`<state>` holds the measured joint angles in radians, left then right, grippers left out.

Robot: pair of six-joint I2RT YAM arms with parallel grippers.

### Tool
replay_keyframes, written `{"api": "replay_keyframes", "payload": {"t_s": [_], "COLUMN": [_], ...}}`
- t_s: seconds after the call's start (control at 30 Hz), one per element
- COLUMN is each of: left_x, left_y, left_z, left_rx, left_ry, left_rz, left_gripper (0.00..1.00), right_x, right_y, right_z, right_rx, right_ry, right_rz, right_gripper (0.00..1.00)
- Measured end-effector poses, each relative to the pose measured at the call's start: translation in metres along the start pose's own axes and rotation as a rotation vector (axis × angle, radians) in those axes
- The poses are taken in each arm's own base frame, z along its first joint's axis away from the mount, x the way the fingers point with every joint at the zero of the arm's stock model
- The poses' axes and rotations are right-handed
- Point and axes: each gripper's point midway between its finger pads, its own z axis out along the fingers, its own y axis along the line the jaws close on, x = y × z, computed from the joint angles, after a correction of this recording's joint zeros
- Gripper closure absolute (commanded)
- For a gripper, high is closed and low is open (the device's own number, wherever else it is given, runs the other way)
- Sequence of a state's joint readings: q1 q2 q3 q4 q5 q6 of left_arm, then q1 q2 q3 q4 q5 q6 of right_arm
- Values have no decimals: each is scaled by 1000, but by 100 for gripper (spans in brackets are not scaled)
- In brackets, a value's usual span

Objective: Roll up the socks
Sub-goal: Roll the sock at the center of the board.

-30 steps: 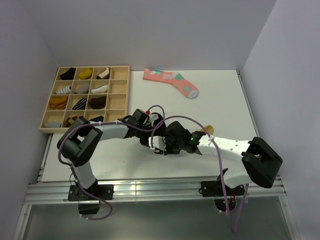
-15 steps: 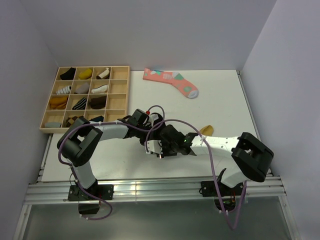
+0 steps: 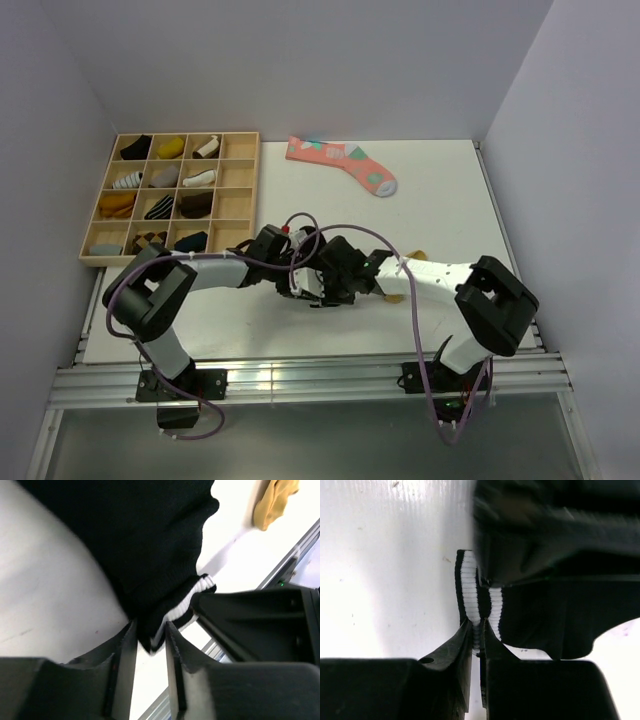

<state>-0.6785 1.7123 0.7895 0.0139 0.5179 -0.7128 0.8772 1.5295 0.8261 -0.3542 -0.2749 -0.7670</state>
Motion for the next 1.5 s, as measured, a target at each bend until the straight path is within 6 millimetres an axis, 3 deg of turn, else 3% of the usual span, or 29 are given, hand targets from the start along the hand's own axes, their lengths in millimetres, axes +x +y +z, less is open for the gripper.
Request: {"api": "replay_keyframes", "payload": {"t_s": [0.13, 0.47, 0.63, 0.83, 1.03, 1.5], "left_x": [-3, -22, -15, -11, -21, -24], "left_y": [-3, -5, 1, -13, -33, -37], "left_z": [-6, -25, -25, -27, -28, -2], "left_rx": [3, 23, 17, 91, 159, 183], "left_ry": [-65, -318, -379, -449, -517, -477], "left_rz": [-37, -35, 21, 151, 274, 424], "left_gripper": [59, 57, 54, 51, 50, 48], "right_x": [6, 8, 10, 17, 20, 24], "right_y": [0, 2, -4, -13, -14, -16], "right_z": [-5, -8, -7, -7, -7, -9], "right_rx": [-85, -399, -556, -694, -754, -776], "right_ry": [-13, -16, -12, 0, 25, 58], "right_rz": [82, 247, 371, 574, 688, 770], "right_gripper": [96, 96, 96, 96, 96, 96]}}
